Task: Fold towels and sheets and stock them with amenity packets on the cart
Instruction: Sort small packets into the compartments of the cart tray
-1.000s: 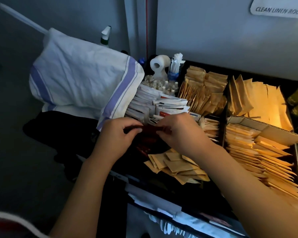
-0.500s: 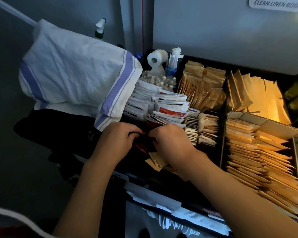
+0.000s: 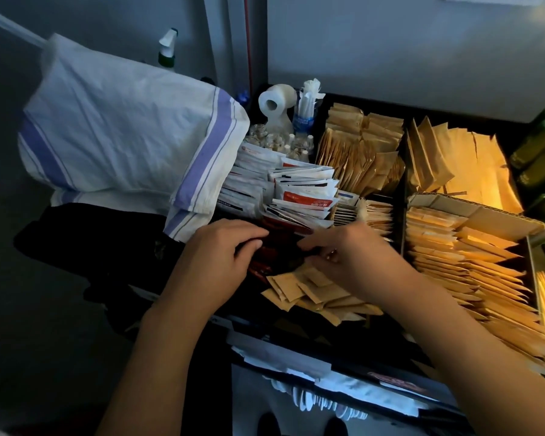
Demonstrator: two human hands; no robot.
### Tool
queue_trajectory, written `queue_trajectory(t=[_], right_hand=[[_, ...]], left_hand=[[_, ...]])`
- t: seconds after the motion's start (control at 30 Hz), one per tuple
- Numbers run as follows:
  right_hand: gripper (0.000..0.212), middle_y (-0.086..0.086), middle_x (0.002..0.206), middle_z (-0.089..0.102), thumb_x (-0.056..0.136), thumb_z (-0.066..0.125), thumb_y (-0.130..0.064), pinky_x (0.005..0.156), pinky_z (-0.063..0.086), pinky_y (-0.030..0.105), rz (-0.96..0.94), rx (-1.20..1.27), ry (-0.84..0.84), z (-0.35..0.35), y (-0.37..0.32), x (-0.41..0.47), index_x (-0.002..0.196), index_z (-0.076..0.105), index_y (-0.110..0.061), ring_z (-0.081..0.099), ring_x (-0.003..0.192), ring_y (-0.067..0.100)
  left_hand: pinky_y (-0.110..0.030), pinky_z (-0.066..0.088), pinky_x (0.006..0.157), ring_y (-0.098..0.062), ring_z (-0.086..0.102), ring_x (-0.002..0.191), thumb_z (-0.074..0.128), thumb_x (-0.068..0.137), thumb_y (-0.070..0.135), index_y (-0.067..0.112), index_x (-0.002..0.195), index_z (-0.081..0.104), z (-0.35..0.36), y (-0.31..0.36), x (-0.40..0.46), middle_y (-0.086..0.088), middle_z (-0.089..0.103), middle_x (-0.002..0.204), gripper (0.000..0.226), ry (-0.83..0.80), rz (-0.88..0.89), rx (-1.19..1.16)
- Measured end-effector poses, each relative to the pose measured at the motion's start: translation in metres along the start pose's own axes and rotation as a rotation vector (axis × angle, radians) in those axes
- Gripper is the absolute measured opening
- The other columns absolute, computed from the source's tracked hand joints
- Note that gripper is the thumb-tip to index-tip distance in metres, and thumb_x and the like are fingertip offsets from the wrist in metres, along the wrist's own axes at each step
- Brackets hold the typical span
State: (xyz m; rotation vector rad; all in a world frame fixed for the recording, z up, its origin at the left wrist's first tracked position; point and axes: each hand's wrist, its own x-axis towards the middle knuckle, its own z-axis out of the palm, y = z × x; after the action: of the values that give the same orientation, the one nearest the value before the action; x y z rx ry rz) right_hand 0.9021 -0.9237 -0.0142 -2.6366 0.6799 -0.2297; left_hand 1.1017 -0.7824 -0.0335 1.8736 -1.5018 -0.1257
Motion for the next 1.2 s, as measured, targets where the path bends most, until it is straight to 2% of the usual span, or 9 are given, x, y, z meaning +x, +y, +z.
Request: queue_trajectory(t=[0.07,0.17,0.3,0.37,0.43,0.57,0.73,0.97,1.2], right_hand=[[0.036,-0.014,0.109,0.075,0.089,0.077,-0.023,0.083,0.059,0.024,0.057,0.013,-0.009,-0.011,0.015,-0.015,0.124,0.074,-0.031,0.069,0.088,-0.001],[0.038,-0.017,0.110,0.074,0.088,0.075,-0.046,0.084,0.060,0.027,0.146,0.016,-0.065,-0.021,0.036,-0.035,0.126,0.070,-0.038,0.066,0.093,-0.004],[0.074,-0.020,0.128,0.064,0.074,0.083,-0.056,0.090,0.051,0.022,0.205,-0.028,-0.198,-0.018,0.057,-0.050,0.140,0.055,-0.042,0.060,0.111,0.003],[0.079,-0.019,0.127,0.063,0.070,0.084,-0.056,0.089,0.053,0.025,0.188,-0.032,-0.217,-0.011,0.061,-0.050,0.141,0.051,-0.042,0.059,0.109,0.006],[0.074,-0.018,0.124,0.063,0.070,0.082,-0.056,0.088,0.055,0.031,0.165,-0.051,-0.206,-0.005,0.063,-0.048,0.137,0.053,-0.039,0.060,0.108,0.009],[0.070,-0.014,0.127,0.063,0.073,0.081,-0.055,0.090,0.055,0.034,0.121,-0.068,-0.199,0.002,0.067,-0.043,0.135,0.054,-0.037,0.059,0.112,0.013],[0.070,-0.018,0.132,0.063,0.075,0.081,-0.054,0.090,0.051,0.023,0.085,0.039,-0.188,-0.001,0.068,-0.041,0.137,0.053,-0.042,0.059,0.115,0.008],[0.058,-0.020,0.135,0.060,0.087,0.075,-0.034,0.102,0.045,0.023,-0.086,0.075,-0.258,0.012,0.046,-0.024,0.141,0.055,-0.038,0.055,0.120,0.003],[0.035,-0.013,0.123,0.071,0.099,0.062,-0.021,0.097,0.053,0.029,-0.004,0.125,-0.172,0.012,0.053,-0.022,0.131,0.066,-0.035,0.064,0.112,0.009]], left_hand=[[-0.022,0.052,0.095,-0.001,0.065,0.105,0.073,0.092,0.012,0.022,0.112,0.079,0.002,0.012,-0.002,0.012,0.073,0.109,0.023,-0.016,0.030,-0.037],[-0.019,0.050,0.094,0.002,0.064,0.104,0.076,0.090,0.013,0.022,0.111,0.079,0.009,0.027,-0.009,0.014,0.073,0.107,0.024,-0.087,0.055,-0.078],[-0.020,0.049,0.098,0.001,0.062,0.113,0.075,0.090,0.021,0.023,0.115,0.077,0.021,0.041,-0.017,0.016,0.070,0.114,0.026,-0.146,0.072,-0.089],[-0.020,0.048,0.100,0.001,0.060,0.116,0.075,0.090,0.029,0.026,0.117,0.076,0.026,0.048,-0.019,0.018,0.068,0.117,0.028,-0.172,0.050,-0.098],[-0.022,0.046,0.104,0.001,0.058,0.118,0.076,0.087,0.040,0.030,0.120,0.075,0.030,0.054,-0.020,0.022,0.066,0.119,0.034,-0.226,0.019,-0.115],[-0.025,0.023,0.121,0.007,0.051,0.122,0.075,0.082,0.055,0.035,0.127,0.069,0.036,0.058,-0.021,0.026,0.062,0.125,0.050,-0.318,0.035,-0.017],[-0.034,0.042,0.112,0.001,0.055,0.120,0.084,0.081,0.033,0.033,0.124,0.071,0.021,0.045,-0.025,0.025,0.063,0.122,0.045,-0.299,-0.029,0.066],[-0.028,0.026,0.118,0.004,0.058,0.113,0.080,0.086,0.022,0.034,0.119,0.075,0.022,0.043,-0.029,0.022,0.067,0.117,0.036,-0.291,-0.036,0.087],[-0.026,0.034,0.114,0.004,0.059,0.115,0.077,0.089,0.017,0.028,0.117,0.076,0.022,0.038,-0.034,0.022,0.067,0.116,0.030,-0.191,-0.038,0.037]])
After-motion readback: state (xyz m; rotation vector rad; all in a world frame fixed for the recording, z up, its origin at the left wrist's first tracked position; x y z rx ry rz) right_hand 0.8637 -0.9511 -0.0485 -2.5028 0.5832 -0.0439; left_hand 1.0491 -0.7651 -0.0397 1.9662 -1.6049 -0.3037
